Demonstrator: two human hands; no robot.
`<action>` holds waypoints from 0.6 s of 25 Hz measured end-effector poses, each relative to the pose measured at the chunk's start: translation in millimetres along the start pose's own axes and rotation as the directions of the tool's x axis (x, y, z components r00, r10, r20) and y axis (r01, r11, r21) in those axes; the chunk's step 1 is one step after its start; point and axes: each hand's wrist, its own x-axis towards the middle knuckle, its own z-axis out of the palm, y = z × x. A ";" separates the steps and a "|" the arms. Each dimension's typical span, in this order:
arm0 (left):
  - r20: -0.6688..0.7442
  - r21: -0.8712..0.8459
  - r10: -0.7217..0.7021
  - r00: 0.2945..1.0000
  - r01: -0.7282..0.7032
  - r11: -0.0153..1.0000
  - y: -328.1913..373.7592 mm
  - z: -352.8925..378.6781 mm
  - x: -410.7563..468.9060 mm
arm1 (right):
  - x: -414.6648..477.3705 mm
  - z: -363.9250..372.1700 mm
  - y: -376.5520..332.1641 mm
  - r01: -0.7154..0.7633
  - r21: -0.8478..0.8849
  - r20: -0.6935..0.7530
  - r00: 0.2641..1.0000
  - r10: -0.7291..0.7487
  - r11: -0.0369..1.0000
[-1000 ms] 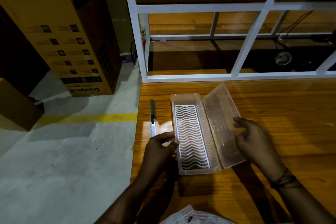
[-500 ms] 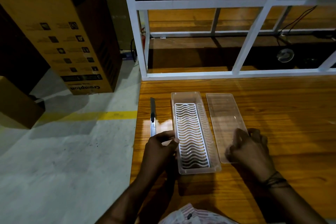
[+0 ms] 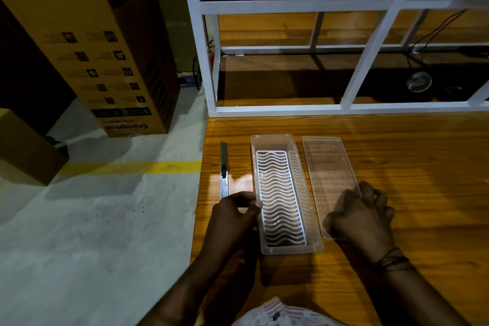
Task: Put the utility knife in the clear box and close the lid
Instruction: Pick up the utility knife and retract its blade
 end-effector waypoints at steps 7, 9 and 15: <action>-0.216 0.659 0.048 0.975 0.109 0.744 7.6 -22.3 18.3 | 2.2 -5.4 3.8 0.021 0.013 -0.149 0.989 -0.019 1.000; -0.231 0.677 -0.074 0.970 0.215 0.703 13.1 -24.0 28.6 | 1.2 -9.2 1.9 0.020 0.026 -0.171 0.985 -0.015 0.999; -0.259 0.684 -0.151 0.954 0.291 0.669 15.5 -17.1 41.3 | -3.5 -14.3 -2.6 0.037 0.048 -0.161 0.986 -0.028 0.998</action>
